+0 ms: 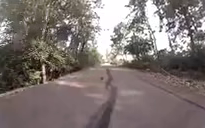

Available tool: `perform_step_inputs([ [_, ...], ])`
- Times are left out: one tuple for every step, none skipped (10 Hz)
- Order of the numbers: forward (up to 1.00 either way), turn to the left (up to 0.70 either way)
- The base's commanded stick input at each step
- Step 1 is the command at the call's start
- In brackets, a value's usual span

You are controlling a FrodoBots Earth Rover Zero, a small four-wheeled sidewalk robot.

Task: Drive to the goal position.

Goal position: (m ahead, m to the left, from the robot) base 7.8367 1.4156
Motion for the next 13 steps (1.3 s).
perform_step_inputs([
  [0.70, 0.00],
  [0.70, 0.00],
  [0.70, 0.00],
  [0.70, 0.00],
  [0.70, 0.00],
  [0.70, 0.00],
  [0.70, 0.00],
  [0.70, 0.00],
  [0.70, 0.00],
  [0.70, 0.00],
  [0.70, 0.00],
  [0.70, -0.28],
  [0.70, -0.33],
])
